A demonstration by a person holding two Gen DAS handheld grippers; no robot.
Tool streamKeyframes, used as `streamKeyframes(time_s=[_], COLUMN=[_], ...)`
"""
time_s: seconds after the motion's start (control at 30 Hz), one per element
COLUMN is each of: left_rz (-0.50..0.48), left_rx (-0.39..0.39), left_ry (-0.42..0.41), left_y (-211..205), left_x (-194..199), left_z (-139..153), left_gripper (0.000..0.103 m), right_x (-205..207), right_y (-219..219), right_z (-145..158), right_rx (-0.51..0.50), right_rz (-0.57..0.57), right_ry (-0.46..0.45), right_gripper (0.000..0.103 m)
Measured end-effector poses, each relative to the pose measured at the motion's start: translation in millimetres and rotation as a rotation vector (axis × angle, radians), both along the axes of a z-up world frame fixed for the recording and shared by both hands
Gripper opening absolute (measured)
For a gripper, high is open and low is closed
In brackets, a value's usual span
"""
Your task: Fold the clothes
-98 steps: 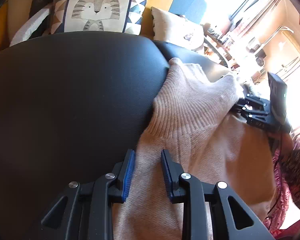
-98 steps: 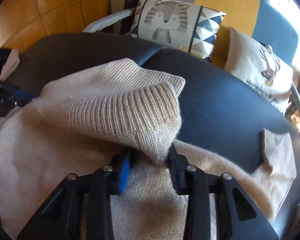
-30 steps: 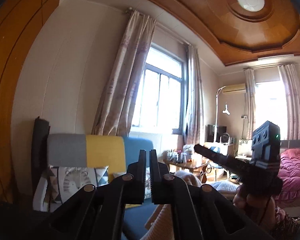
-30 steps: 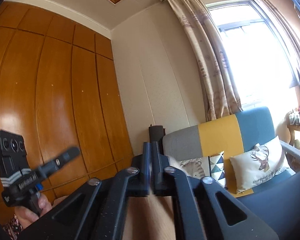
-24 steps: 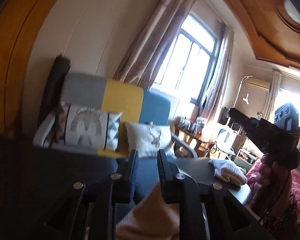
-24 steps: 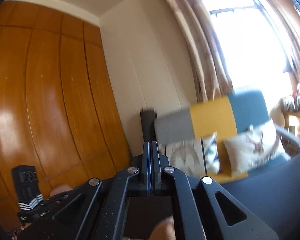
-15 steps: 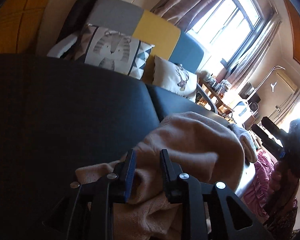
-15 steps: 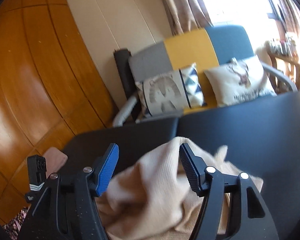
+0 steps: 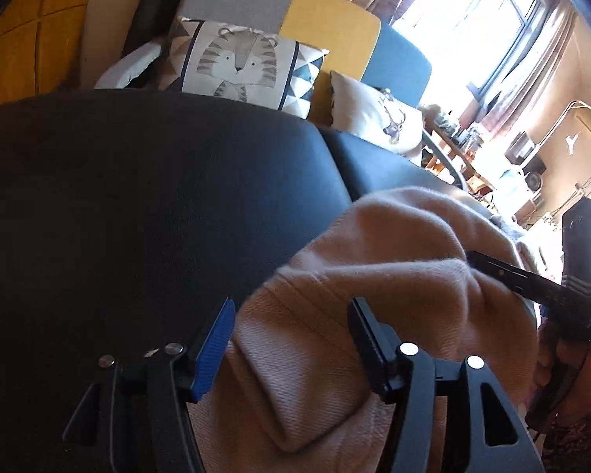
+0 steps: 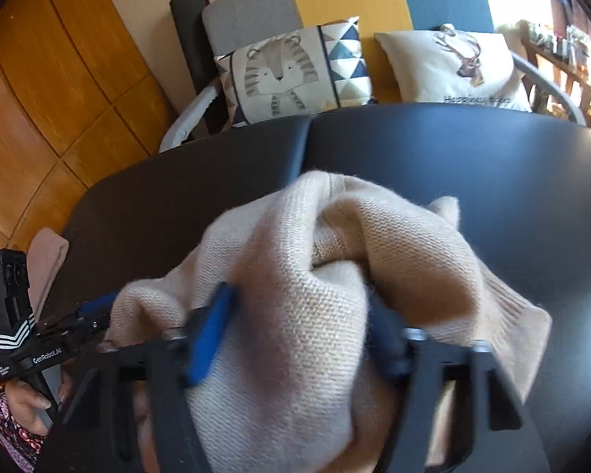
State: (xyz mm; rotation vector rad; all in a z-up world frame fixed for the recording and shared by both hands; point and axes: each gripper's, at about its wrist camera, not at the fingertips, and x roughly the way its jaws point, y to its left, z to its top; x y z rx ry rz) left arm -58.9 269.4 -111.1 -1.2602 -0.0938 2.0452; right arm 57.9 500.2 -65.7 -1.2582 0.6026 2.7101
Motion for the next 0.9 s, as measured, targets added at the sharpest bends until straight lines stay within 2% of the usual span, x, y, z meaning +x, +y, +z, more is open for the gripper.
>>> streamKeyframes(time_s=[0.03,0.1,0.2,0.27,0.4,0.53,0.67,0.77,0.9], left_rz=[0.002,-0.019,-0.025,-0.022,-0.016,-0.014,-0.062,-0.089,-0.125], left_rx=[-0.017,-0.032,-0.035,-0.021,-0.003,0.018,0.076,0.085,0.107], left_ry=[0.007,-0.038,-0.046,-0.045,-0.047,-0.040,-0.084,-0.119,-0.145], left_y=[2.9,5.0,7.7,9.0,10.0,12.9,25.6,38.0,55.9], left_x=[-1.3,-3.4,-3.4,-3.6,-2.9,-1.4,-2.6,-5.8,-9.5], left_z=[-0.8,-11.3,-20.2,-23.2,-28.6,-32.5,-31.8,-30.5,-18.3], left_gripper=[0.061,0.061,0.061,0.062,0.062,0.062,0.062,0.062,0.062], right_x=[0.0,9.4,38.1,60.7,110.7,136.1,147.4,153.0,157.8], right_y=[1.2,2.6,-2.3,-13.5,-42.3,-68.9,-72.4,-73.8,-74.6], right_z=[-2.3,3.4,23.4,39.3,51.2,19.7,-25.7,-38.6,-40.2], right_rx=[-0.011,-0.042,-0.090,-0.069,-0.005,0.113,0.144,0.146,0.140], right_rz=[0.010,0.020,0.073,0.163,0.386,0.512,0.490,0.489,0.490], right_ry=[0.008,0.074,0.230,0.315,0.417,0.286,0.113,0.080,0.081], right_gripper=[0.011,0.011,0.010,0.010,0.010,0.010,0.010,0.010,0.010])
